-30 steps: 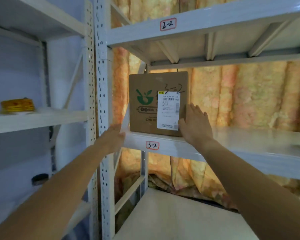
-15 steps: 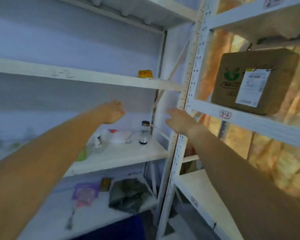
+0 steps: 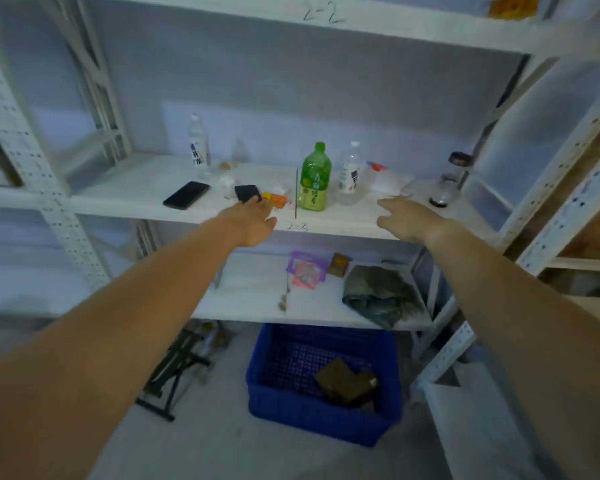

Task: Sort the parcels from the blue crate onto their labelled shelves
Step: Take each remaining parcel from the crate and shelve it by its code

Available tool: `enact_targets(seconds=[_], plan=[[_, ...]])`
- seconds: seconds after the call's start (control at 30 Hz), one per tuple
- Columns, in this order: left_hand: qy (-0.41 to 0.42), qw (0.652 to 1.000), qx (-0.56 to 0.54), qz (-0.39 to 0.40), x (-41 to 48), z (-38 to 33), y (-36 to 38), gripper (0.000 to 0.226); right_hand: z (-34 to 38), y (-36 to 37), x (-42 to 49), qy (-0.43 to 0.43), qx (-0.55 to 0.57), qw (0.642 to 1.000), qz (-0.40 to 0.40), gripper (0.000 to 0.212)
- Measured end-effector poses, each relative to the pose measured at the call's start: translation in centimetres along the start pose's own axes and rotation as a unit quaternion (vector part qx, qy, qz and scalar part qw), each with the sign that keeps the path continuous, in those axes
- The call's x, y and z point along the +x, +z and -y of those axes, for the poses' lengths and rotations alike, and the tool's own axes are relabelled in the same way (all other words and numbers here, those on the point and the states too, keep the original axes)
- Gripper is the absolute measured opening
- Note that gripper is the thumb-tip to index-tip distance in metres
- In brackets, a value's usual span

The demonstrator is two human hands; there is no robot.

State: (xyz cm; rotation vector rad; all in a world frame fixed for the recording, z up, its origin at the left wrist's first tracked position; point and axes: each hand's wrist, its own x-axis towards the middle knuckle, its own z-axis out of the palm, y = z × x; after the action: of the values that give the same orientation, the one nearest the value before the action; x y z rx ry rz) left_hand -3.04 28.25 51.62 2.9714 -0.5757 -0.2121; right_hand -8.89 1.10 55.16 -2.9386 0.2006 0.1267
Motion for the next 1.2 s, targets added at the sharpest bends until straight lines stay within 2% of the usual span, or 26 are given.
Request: enact_targets(seconds=[0.13, 0.23, 0.3, 0.57, 0.7, 0.87, 0.93, 1.07, 1.2], plan=[[-0.011, 0.998, -0.013, 0.052, 3.4, 2.0, 6.9, 0.056, 0.9, 6.8, 4.6, -0.006, 0.037, 0.997, 0.064, 0.052], [0.022, 0.993, -0.021, 0.115, 6.3, 2.4, 12.5, 0.057, -0.3, 12.8, 6.6, 0.019, 0.044, 0.994, 0.103, 0.047], [0.041, 0.986, -0.023, 0.158, 8.2, 2.4, 16.1, 0.056, -2.1, 16.6, 7.0, 0.052, 0.055, 0.988, 0.136, 0.052], [0.123, 0.945, -0.029, 0.301, 12.0, -1.8, 31.0, 0.057, -12.1, 31.1, 3.8, 0.194, 0.096, 0.936, 0.277, 0.058], [0.133, 0.930, -0.023, 0.343, 13.4, -4.2, 38.4, 0.056, -16.2, 38.1, 3.5, 0.221, 0.133, 0.911, 0.323, 0.053], [0.064, 0.917, -0.009, 0.394, 15.8, -5.1, 45.2, 0.056, -19.2, 45.8, 3.8, 0.228, 0.192, 0.894, 0.335, 0.058], [0.056, 0.901, -0.004, 0.430, 17.2, -6.1, 48.2, 0.057, -21.1, 48.9, 3.5, 0.237, 0.210, 0.882, 0.348, 0.060], [0.070, 0.876, -0.004, 0.478, 20.8, -8.2, 53.6, 0.060, -25.0, 54.1, 5.0, 0.254, 0.216, 0.869, 0.365, 0.060], [0.096, 0.879, -0.026, 0.466, 24.8, -9.9, 59.6, 0.060, -27.2, 59.5, 9.1, 0.290, 0.265, 0.858, 0.330, 0.048]])
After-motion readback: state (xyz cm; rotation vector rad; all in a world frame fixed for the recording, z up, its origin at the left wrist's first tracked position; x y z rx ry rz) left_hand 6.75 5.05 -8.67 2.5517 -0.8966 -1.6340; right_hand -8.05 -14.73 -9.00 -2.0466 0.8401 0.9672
